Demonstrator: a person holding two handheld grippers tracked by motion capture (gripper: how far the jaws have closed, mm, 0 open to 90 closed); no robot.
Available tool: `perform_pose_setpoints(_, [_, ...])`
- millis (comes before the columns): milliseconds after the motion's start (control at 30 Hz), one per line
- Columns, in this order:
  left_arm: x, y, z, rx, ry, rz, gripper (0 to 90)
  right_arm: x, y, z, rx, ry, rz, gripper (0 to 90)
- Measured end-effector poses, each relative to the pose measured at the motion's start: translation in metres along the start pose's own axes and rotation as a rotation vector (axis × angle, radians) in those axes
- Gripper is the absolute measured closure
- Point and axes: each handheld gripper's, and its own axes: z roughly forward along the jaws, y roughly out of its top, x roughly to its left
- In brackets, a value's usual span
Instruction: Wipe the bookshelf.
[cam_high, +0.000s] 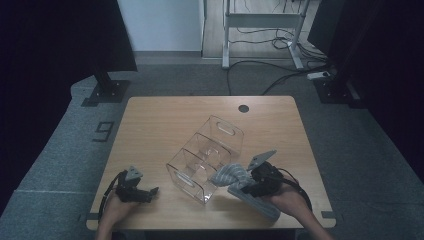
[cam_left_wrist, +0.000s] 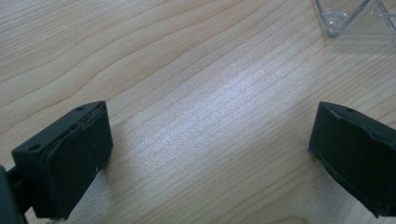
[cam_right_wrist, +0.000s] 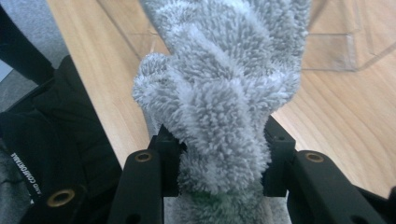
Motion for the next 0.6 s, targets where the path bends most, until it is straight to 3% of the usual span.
perform_pose_setpoints(600, [0.000,0.000,0.000,0.001,0.002,-0.003,0.0,-0.054,-0.025,-0.043,-0.013,-0.169,0.135,59.6])
